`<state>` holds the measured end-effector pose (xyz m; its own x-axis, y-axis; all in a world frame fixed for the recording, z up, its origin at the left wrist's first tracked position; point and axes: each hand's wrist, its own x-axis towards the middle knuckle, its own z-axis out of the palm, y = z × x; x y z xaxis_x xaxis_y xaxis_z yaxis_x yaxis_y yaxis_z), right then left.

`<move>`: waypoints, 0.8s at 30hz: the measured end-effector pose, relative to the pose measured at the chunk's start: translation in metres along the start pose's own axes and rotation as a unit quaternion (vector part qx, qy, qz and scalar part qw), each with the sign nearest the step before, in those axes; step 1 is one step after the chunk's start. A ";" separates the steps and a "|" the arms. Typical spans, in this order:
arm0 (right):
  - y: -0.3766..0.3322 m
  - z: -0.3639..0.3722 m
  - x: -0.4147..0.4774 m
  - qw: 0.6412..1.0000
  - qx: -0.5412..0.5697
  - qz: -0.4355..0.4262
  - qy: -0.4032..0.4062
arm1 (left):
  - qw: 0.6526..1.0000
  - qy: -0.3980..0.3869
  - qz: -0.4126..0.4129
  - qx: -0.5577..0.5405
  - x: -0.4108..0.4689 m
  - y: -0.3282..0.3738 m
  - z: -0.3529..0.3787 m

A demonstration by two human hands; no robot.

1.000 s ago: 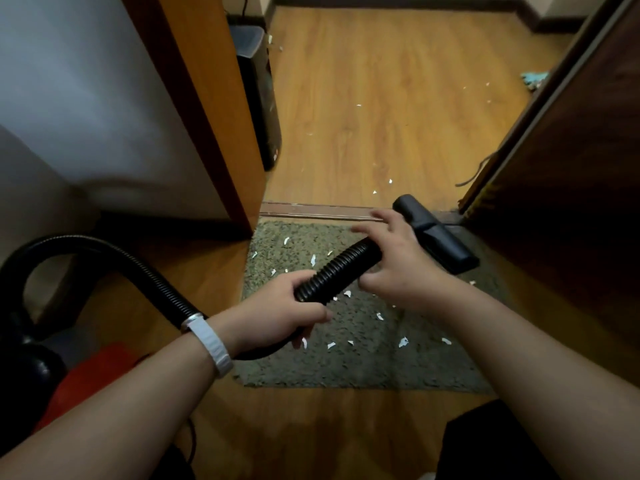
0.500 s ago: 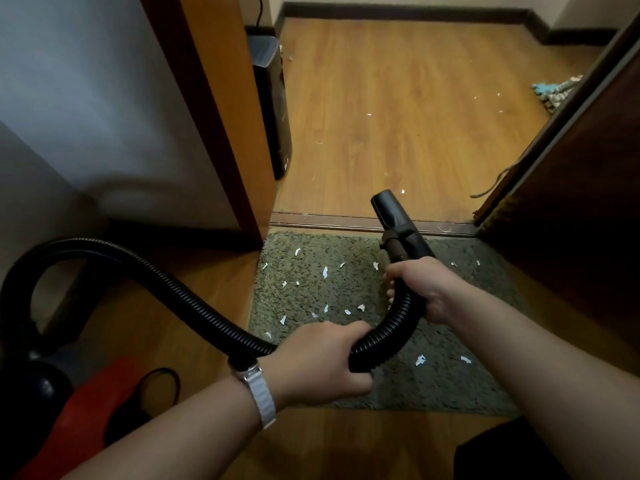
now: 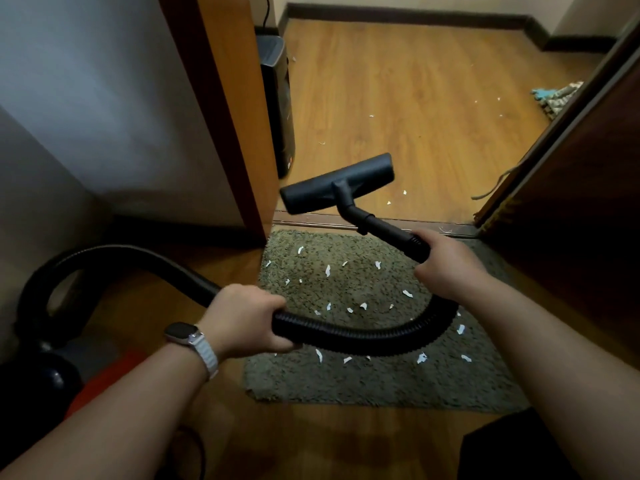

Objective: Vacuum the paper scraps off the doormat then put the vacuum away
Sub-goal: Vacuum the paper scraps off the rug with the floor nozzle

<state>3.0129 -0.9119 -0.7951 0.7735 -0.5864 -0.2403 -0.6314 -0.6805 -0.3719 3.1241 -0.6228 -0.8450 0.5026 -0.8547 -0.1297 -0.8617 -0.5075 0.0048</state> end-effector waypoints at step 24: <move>-0.006 0.007 -0.004 0.991 -0.059 -0.117 -0.019 | 0.967 0.032 -0.098 -0.234 0.027 0.019 -0.018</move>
<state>3.0137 -0.9024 -0.7977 0.8995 -0.3912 -0.1946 -0.4349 -0.8441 -0.3136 3.1227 -0.6575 -0.8311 0.6689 -0.7349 -0.1115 -0.6315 -0.6410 0.4363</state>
